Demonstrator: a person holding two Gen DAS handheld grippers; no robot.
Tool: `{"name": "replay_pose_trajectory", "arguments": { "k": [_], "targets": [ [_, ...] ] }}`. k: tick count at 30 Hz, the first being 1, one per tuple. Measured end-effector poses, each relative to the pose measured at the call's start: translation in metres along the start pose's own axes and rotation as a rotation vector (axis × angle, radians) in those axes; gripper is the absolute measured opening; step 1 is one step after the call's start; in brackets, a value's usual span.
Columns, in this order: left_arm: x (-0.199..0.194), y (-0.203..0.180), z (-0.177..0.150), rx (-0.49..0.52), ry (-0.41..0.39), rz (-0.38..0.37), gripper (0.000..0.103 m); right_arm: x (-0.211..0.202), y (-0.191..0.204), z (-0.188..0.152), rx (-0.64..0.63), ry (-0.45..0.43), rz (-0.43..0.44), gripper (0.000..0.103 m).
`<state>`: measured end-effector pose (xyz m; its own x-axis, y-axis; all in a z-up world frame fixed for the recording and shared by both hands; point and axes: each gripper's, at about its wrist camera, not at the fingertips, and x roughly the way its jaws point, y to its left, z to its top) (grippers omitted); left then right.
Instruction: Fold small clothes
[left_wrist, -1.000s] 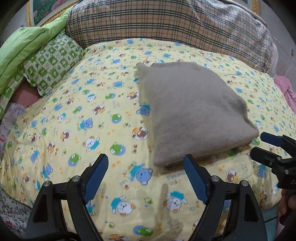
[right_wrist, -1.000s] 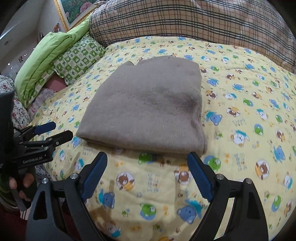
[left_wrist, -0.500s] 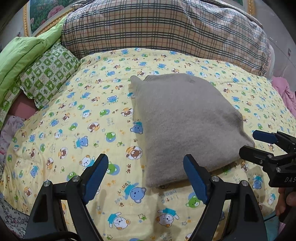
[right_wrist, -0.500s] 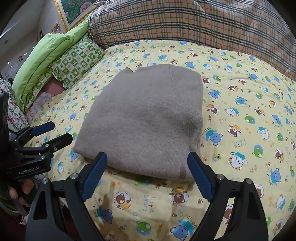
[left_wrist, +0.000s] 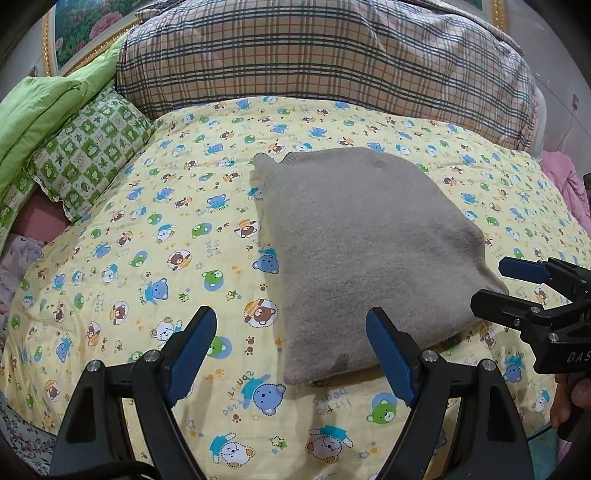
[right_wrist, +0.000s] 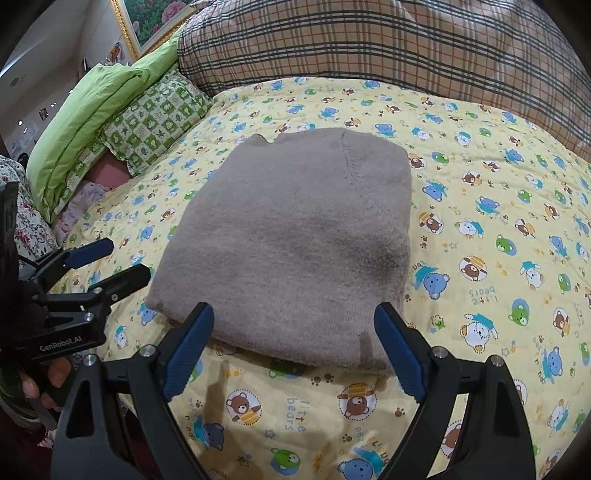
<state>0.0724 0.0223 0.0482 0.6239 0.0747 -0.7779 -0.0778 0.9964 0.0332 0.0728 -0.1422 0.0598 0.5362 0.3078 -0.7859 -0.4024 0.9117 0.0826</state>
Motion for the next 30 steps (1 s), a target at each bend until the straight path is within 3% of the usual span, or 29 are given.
{"name": "replay_pose_trajectory", "arguments": {
  "k": [30],
  "targets": [
    [0.013, 0.000, 0.010, -0.028, 0.017, -0.009, 0.083, 0.007, -0.006, 0.014, 0.006, 0.002, 0.012, 0.089]
  ]
}}
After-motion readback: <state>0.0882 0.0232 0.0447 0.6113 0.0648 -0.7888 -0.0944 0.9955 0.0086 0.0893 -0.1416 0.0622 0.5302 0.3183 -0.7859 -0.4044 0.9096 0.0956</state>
